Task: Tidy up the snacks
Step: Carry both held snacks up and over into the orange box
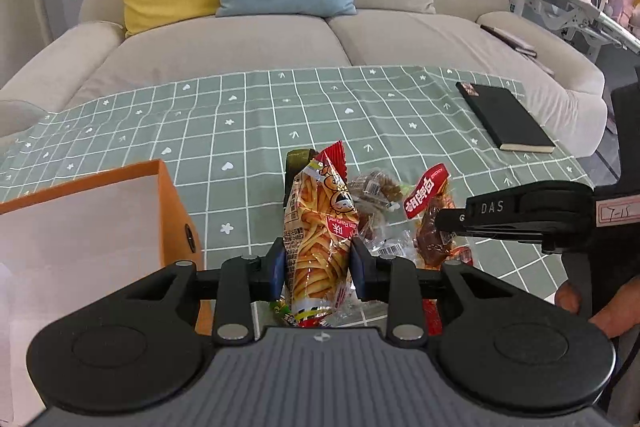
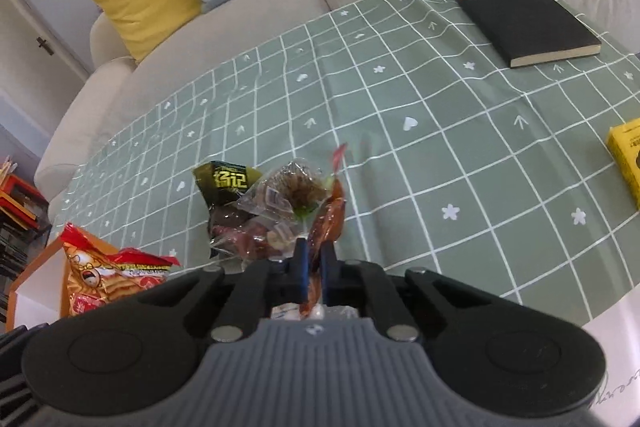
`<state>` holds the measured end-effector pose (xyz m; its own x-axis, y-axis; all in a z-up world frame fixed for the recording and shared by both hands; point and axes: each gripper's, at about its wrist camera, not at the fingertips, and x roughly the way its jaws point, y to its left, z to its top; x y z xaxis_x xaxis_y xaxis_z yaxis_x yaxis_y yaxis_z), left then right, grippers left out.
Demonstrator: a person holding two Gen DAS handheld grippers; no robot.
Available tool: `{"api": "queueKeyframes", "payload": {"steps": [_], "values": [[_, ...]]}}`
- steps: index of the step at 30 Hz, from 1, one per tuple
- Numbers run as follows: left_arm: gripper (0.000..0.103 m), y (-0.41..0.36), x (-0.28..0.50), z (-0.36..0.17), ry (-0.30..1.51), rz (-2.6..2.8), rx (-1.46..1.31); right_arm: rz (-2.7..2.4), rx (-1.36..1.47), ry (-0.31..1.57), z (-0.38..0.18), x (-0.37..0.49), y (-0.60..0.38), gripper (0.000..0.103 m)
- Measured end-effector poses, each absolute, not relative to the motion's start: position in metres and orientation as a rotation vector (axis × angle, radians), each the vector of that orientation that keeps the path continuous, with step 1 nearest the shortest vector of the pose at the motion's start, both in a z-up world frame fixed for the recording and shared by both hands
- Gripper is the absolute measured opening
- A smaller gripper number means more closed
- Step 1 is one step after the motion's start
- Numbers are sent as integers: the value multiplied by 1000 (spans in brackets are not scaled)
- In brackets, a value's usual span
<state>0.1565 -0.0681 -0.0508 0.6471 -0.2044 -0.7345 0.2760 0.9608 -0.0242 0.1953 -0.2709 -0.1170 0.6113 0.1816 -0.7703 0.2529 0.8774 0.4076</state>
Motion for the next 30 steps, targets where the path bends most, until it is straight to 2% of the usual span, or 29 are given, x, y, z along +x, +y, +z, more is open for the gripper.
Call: {"api": "queueKeyframes", "payload": {"steps": [16,24,30], "values": [[36,-32,134,-19,747,-233,11,63,549,811,-73,154,-270,0],[36,3,120,13,709,-178,-49,182,539,735,-29,133,-232,0],[36,41,115,24,745,-63,-70,312,489,697,2,125,-180,0]]}}
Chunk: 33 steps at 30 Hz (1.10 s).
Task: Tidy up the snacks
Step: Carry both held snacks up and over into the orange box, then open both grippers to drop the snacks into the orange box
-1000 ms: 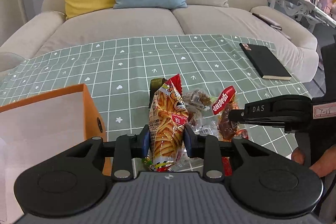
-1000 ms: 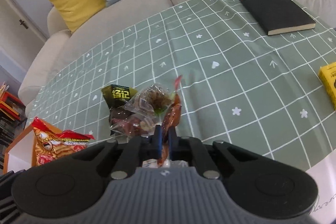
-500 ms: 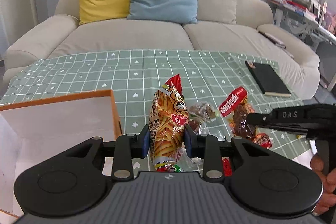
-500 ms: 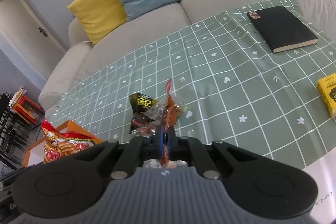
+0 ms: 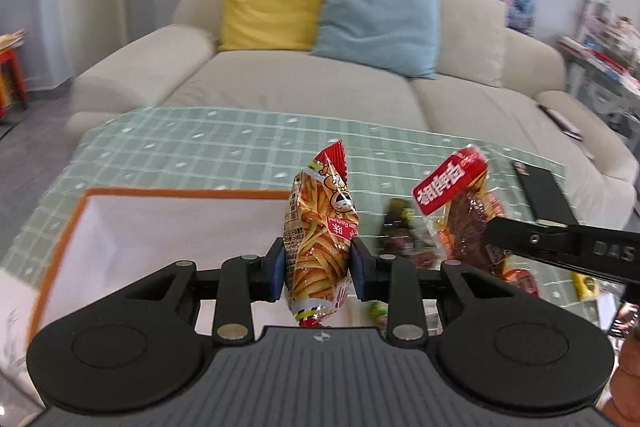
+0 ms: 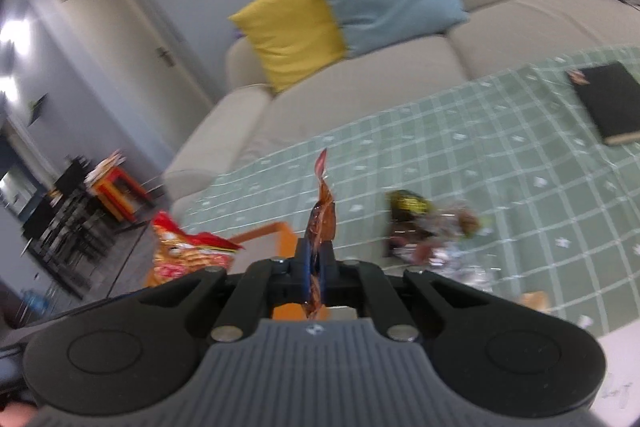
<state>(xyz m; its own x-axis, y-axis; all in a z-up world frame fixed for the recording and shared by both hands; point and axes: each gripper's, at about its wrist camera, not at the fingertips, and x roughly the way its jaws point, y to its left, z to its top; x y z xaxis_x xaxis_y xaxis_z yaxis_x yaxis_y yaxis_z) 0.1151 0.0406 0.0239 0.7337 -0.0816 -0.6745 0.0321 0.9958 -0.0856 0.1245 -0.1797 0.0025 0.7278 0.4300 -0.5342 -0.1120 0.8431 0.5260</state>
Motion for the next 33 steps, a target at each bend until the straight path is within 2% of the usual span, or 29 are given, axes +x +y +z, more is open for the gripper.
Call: {"api": "queueKeyframes", "payload": {"steps": [8,17,33], "values": [[36,93,112,15,809,56,-112,428,392,752,13,131,-105,0],[36,111,125,-20,921,108,-103,421,247,878,-26,153,-54,0],[36,113,146,-77,1106,86,-82,361,69,1036,-81,176,-23,0]]}}
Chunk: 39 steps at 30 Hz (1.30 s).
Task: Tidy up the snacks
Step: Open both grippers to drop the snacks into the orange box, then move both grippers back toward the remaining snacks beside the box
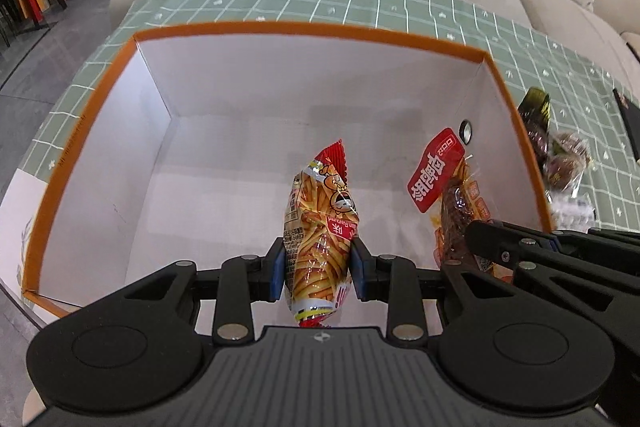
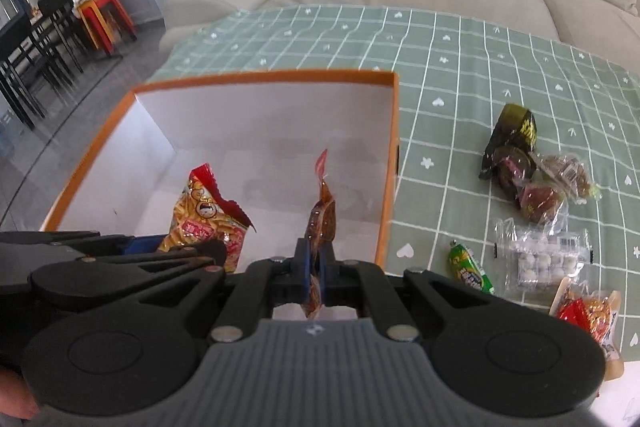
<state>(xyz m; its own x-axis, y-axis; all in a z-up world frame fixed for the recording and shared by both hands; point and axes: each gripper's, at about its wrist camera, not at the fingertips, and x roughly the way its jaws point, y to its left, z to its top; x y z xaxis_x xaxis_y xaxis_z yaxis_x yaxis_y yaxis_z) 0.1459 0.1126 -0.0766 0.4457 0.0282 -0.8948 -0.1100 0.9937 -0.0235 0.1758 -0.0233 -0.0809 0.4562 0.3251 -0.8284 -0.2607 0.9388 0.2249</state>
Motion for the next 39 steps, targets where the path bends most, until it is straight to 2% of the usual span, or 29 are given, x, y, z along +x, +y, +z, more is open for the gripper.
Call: {"api": "queueKeyframes", "payload": {"steps": [8,12,13,16,19,21,23,28,30,39], "values": [[37,116,146,-87,1159,103,-86,379,33,1041,-84,177,-18,0],[37,119,146,-88,1171,116,-91,378,37,1031,-81,176,-20,5],[39,119,146,-88,1173,117,-94,378,41,1031,-80,176,-21,5],[51,120,144,-86,1168,119,-103,372,54,1029,-77,175,-24,5],[66,120,141,-79,1142,126,-100,369,72,1020,-73,171,-28,12],[67,119,140,-75,1128,131,-94,369,85,1007,-68,169,-31,24],[68,118,138,-70,1118,126,-99,360,84,987,-63,166,-34,30],[75,113,132,-52,1065,107,-91,359,101,945,-50,158,-41,33],[77,110,129,-43,1035,104,-75,342,89,923,-43,154,-45,43],[78,93,115,-6,898,85,-37,296,83,813,-8,139,-72,55]]}}
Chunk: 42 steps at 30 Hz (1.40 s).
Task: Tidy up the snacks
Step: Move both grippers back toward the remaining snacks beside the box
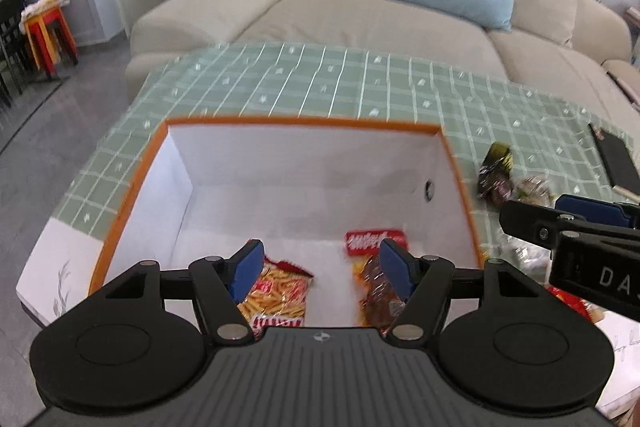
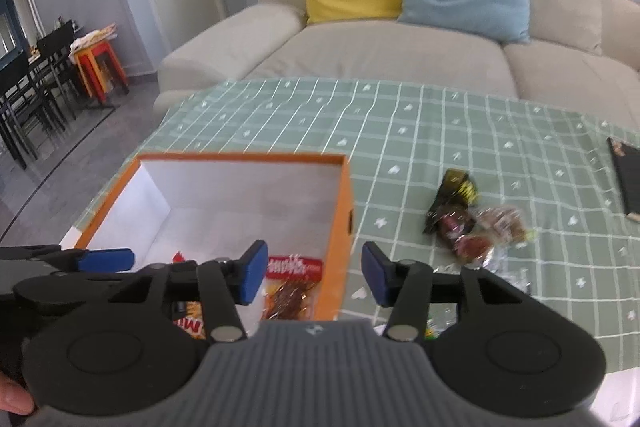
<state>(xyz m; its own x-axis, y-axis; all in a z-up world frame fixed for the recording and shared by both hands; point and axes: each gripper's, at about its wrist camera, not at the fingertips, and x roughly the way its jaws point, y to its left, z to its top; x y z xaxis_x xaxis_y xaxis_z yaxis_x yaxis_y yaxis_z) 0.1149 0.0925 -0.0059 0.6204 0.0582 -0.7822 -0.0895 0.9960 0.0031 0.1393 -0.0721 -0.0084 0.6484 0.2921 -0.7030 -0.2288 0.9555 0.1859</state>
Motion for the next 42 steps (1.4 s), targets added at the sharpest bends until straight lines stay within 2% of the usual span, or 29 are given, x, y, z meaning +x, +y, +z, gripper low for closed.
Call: {"api": "queueKeyframes", "payload": {"steps": [7,14,28,42], "values": [[78,73,92,15,805,10,-56,261,73,764,6,119,-103,64],[78,42,73,20,766,-156,-53,210,93,782,-3,97,-141,65],[78,-27,43,-30,909,-371,-18,104,142,846,-50,53,-211,69],[76,-37,58,-85,1060,-274,-108,40,123,947,-101,46,-224,71]]}}
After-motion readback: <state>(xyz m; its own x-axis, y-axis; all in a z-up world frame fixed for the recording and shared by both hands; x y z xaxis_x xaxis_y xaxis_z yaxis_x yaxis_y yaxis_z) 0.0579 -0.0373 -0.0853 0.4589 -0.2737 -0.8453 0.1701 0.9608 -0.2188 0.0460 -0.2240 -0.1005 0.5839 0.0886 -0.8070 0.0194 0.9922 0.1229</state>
